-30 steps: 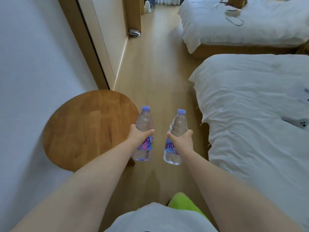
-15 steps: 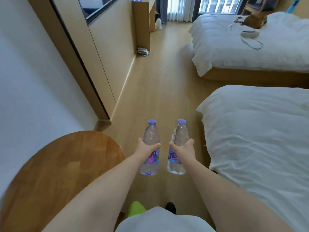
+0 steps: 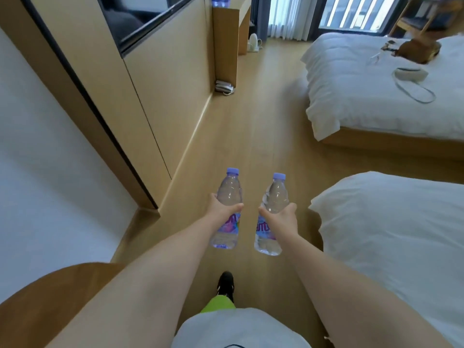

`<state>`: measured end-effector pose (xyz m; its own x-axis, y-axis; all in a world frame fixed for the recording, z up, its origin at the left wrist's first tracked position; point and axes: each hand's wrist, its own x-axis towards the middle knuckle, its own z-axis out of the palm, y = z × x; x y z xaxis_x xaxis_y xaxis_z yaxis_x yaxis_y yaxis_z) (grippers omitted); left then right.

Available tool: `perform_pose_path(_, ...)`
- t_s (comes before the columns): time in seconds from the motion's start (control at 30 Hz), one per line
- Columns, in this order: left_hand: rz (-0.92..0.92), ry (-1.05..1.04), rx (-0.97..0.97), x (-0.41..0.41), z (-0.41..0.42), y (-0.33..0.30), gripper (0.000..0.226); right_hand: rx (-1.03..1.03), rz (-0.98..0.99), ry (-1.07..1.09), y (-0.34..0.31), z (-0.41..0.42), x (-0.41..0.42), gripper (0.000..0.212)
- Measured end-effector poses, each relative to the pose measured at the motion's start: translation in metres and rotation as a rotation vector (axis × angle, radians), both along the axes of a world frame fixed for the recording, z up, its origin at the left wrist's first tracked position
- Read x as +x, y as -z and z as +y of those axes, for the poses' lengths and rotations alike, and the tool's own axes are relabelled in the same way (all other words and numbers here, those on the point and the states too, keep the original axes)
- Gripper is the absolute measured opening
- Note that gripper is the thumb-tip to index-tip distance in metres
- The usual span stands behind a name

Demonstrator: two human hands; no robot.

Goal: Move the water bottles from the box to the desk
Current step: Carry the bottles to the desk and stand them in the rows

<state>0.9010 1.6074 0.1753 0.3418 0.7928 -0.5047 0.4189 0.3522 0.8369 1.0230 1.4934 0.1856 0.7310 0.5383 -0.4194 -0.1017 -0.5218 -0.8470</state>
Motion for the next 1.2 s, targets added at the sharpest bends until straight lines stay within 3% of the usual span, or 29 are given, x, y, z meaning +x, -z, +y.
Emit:
perform_pose_path(0.27,0.043,0.007,0.083,0.113,0.166,-0.036,0.082,0.046,0.012,0.05,-0.035,0.164,0.101,0.059)
perform_pose_path(0.57,0.219,0.128,0.154,0.251,0.301,-0.016,0.073,0.032,-0.012,0.052,-0.017,0.307,0.251,0.056)
perform_pose_path(1.2,0.322,0.026,0.126,0.576,0.587,-0.019,0.079,0.016,0.017,-0.044,-0.028,0.599,0.571,0.058)
